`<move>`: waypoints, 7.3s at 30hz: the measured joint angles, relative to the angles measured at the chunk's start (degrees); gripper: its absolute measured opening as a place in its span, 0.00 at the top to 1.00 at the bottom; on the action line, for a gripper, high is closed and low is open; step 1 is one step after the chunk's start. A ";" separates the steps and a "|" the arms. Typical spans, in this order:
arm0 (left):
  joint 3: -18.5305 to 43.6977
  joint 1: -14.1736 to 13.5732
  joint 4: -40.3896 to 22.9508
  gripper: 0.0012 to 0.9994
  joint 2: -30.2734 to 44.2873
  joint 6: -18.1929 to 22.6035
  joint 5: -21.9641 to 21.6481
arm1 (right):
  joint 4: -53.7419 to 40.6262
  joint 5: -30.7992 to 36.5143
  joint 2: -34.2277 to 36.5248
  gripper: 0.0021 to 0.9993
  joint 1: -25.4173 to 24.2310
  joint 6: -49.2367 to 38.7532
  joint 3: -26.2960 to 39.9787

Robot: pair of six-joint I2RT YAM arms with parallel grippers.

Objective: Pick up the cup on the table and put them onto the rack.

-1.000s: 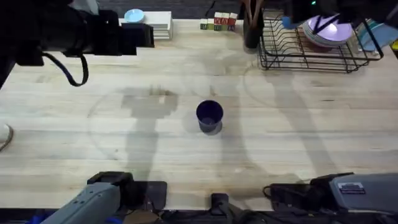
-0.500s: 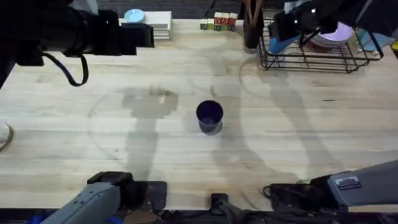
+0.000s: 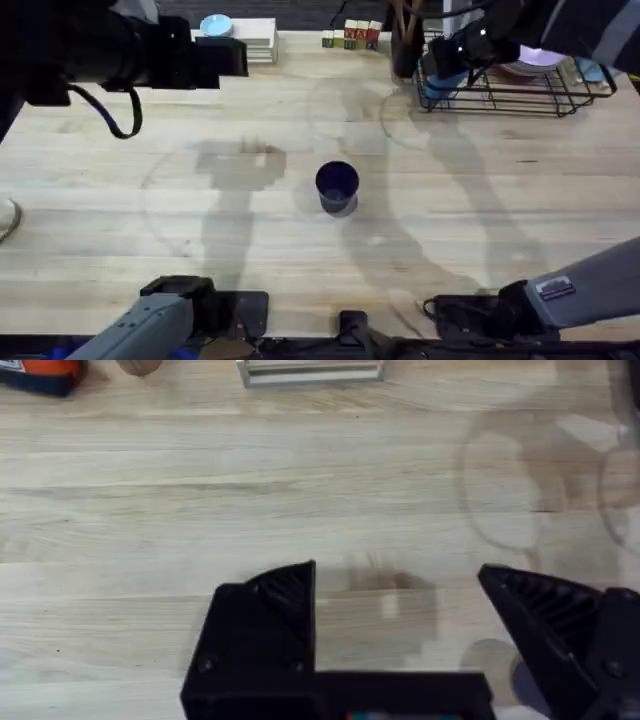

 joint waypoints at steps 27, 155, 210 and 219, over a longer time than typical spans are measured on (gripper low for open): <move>0.00 0.00 0.00 0.01 0.00 -0.02 0.00 | -0.01 0.24 -7.62 0.43 -0.31 -0.05 0.00; 0.00 0.00 0.00 0.01 0.00 0.00 0.00 | -29.22 -8.83 -2.20 0.60 34.91 10.20 0.35; 0.00 0.00 0.00 0.01 0.00 -0.02 0.00 | -32.87 -9.00 -3.90 0.97 -10.78 10.41 29.57; 0.00 0.00 0.00 0.01 0.00 -0.02 0.00 | -34.26 -9.00 0.79 0.97 -10.97 10.42 29.57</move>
